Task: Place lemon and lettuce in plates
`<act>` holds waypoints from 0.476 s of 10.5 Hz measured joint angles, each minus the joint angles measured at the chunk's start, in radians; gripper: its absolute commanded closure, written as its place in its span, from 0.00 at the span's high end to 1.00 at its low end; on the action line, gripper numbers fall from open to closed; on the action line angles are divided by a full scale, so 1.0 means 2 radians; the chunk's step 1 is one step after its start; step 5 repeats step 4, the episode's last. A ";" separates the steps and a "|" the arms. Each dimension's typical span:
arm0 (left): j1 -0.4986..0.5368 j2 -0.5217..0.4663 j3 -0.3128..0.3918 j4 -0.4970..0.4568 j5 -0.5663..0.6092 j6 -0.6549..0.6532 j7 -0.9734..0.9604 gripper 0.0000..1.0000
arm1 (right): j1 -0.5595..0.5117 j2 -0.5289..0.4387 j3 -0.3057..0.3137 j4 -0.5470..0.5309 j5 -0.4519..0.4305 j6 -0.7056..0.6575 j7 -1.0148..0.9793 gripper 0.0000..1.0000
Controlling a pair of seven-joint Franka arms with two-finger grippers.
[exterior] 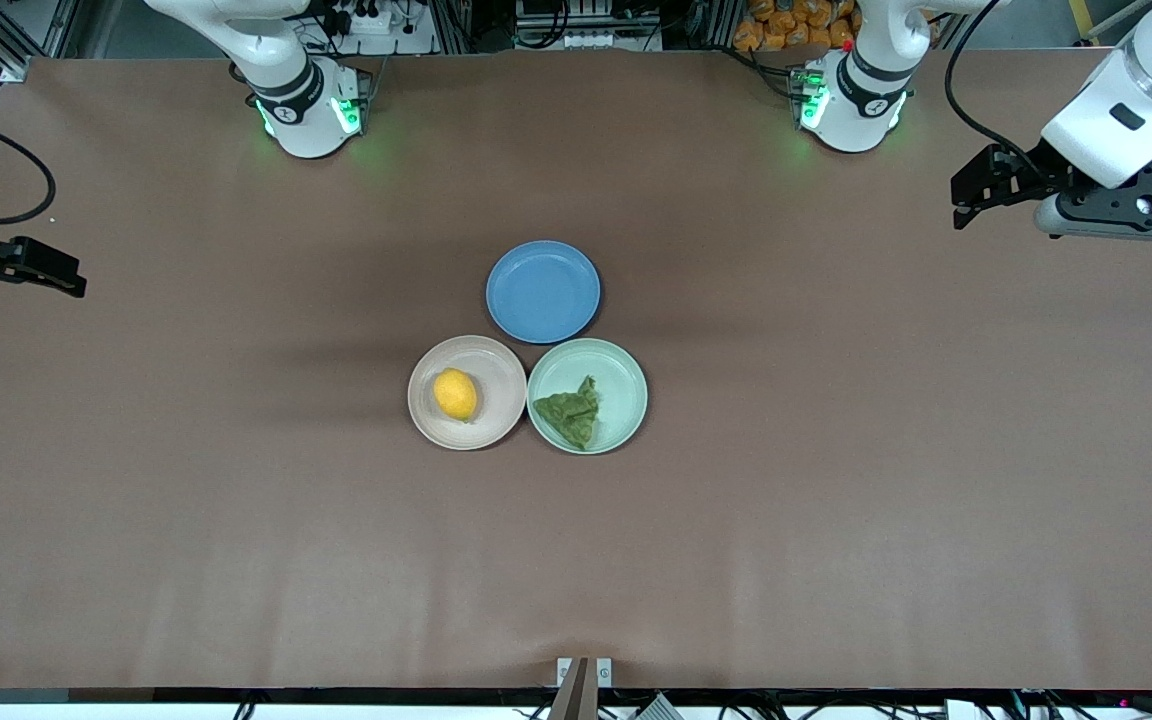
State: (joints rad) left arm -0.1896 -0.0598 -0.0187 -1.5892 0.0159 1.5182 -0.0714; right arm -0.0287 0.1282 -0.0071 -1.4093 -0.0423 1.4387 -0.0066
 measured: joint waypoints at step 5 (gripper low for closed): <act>0.002 0.000 0.000 0.000 0.000 0.000 0.000 1.00 | 0.000 -0.006 0.000 0.000 0.005 -0.006 0.000 1.00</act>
